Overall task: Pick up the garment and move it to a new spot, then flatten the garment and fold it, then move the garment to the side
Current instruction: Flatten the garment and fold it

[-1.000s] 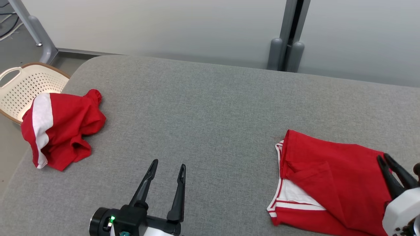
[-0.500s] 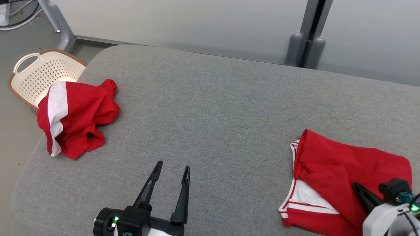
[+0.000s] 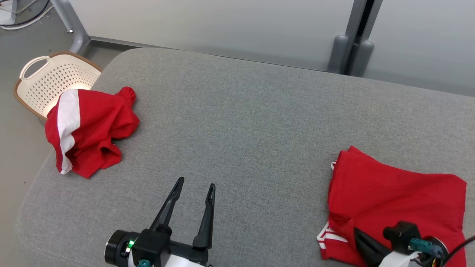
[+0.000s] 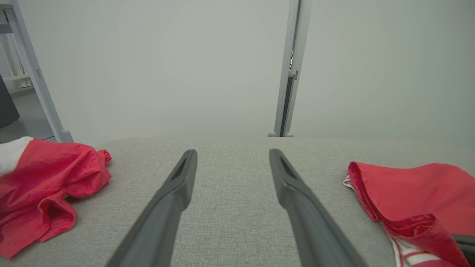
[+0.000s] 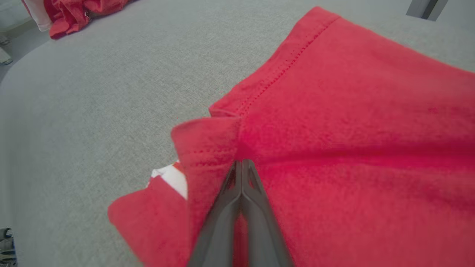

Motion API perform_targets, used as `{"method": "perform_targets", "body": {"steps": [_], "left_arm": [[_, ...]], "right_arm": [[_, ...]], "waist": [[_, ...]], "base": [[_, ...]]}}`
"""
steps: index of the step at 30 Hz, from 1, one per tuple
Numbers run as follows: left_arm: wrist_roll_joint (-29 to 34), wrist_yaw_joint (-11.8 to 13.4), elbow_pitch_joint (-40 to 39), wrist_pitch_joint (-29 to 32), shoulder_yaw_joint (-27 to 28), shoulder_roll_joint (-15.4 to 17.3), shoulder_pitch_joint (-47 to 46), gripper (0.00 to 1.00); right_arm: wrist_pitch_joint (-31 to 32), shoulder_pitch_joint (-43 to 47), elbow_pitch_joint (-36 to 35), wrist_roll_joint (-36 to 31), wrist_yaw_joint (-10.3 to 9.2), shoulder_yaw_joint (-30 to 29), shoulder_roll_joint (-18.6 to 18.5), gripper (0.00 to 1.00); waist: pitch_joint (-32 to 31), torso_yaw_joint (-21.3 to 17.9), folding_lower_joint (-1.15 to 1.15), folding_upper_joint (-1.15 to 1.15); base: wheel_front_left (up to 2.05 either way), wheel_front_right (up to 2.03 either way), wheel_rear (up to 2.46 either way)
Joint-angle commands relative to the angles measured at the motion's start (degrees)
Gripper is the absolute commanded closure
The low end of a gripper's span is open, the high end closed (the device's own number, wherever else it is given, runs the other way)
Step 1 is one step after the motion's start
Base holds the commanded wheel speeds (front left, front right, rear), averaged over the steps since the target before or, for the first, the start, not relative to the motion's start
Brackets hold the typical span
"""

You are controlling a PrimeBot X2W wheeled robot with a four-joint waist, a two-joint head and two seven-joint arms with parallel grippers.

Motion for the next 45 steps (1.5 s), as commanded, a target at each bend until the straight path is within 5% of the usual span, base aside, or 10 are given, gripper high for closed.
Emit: {"method": "perform_targets", "body": {"steps": [1,8,9,10,11,20,27,45], "left_arm": [[0.2,0.2,-0.3,-0.2,0.5,0.1,0.0,0.0],[0.0,0.9,-1.0,-0.2,1.8,-0.1,1.2,0.0],[0.1,1.0,-1.2,-0.2,2.1,-0.1,1.6,0.0],[0.1,1.0,-1.4,-0.2,2.3,-0.1,2.0,0.0],[0.1,1.0,-1.6,-0.2,2.7,-0.1,2.5,0.0],[0.1,1.4,-4.3,-0.2,7.9,-0.6,6.1,0.0],[1.1,-0.8,-5.3,-0.1,11.1,-1.1,9.0,0.0],[7.7,-5.1,-1.7,-0.1,17.0,-2.3,16.8,0.0]], "right_arm": [[-1.3,1.0,-1.4,0.4,-0.01,1.5,-0.9,1.0],[-5.2,3.6,-8.5,1.1,-0.02,1.4,0.2,1.0],[-5.5,3.9,-9.2,0.7,-0.02,0.0,0.8,0.76],[-5.6,4.3,-9.7,-0.1,-0.02,-1.7,1.5,0.04],[-5.8,4.7,-10.1,-1.4,-0.02,-3.6,2.2,0.0],[-5.7,11.7,-16.4,-16.5,-0.02,-25.6,11.1,0.0],[-5.8,15.8,-21.1,-21.4,-0.01,-35.0,17.0,0.0],[-5.7,23.0,-22.1,-25.3,-0.02,-36.9,20.1,0.0]], "waist": [[-0.1,-0.2,0.0,0.0],[-1.7,-2.7,0.0,0.0],[-2.1,-3.2,0.0,0.0],[-2.6,-3.8,0.0,0.0],[-3.1,-4.4,0.0,0.0],[-8.6,-9.5,0.0,0.0],[-10.8,-12.3,0.0,0.0],[-12.5,-14.3,0.0,0.0]], "base": [[0.0,0.0,0.0],[0.0,0.0,0.0],[0.0,0.0,0.0],[0.0,0.0,0.0],[0.0,0.0,0.0],[0.0,0.0,0.0],[0.0,0.0,0.0],[0.0,0.0,0.0]]}}
